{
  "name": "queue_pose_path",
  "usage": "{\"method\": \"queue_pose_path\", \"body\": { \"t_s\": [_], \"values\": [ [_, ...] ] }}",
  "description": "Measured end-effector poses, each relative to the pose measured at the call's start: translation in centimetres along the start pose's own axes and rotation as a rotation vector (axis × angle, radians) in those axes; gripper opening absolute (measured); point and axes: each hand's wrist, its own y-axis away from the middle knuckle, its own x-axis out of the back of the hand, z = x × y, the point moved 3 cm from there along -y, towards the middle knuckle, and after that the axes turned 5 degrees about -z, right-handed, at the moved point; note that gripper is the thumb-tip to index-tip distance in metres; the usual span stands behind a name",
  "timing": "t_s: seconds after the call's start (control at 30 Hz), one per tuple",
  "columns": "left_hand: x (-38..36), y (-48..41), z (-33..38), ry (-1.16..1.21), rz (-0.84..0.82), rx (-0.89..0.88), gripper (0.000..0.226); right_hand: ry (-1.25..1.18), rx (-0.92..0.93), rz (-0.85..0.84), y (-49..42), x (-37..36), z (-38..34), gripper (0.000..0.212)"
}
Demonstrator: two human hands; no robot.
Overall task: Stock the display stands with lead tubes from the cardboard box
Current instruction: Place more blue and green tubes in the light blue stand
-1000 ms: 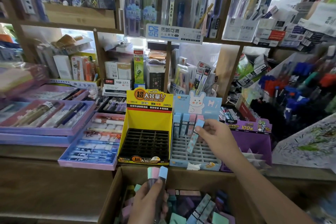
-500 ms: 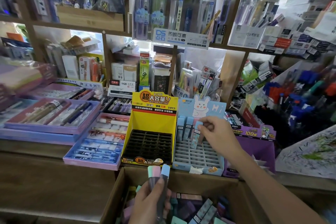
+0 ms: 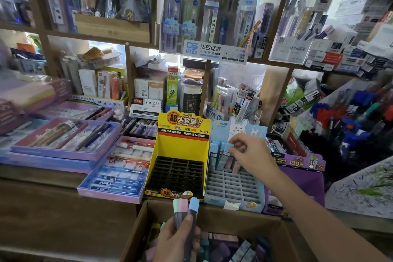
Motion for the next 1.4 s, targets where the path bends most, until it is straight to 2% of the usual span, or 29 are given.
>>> {"method": "queue_pose_path", "body": {
  "t_s": [0.27, 0.5, 0.8, 1.1, 1.23, 1.4],
  "values": [
    [-0.1, -0.2, -0.3, 0.01, 0.042, 0.006, 0.031, 0.032, 0.066, -0.058, -0.3, -0.3, -0.3, 0.017],
    [-0.4, 0.1, 0.3, -0.014, 0.099, -0.012, 0.022, 0.049, 0.07, -0.053, -0.6, -0.7, -0.3, 0.02],
    [-0.4, 0.6, 0.6, -0.006, 0.1, 0.004, 0.026, 0.138, 0.023, -0.146, -0.7, -1.1, -0.5, 0.01],
    [-0.4, 0.9, 1.0, 0.015, 0.039, 0.007, 0.026, 0.248, 0.047, -0.137, -0.4, -0.7, -1.5, 0.016],
    [-0.3, 1.2, 1.5, 0.039, 0.002, -0.014, 0.023, 0.083, 0.014, -0.048, 1.2, -0.7, -1.9, 0.011],
    [-0.2, 1.2, 1.8, 0.098, -0.07, 0.045, 0.027, -0.225, -0.123, -0.239, 5.3, -3.1, -2.1, 0.013]
  ]
}}
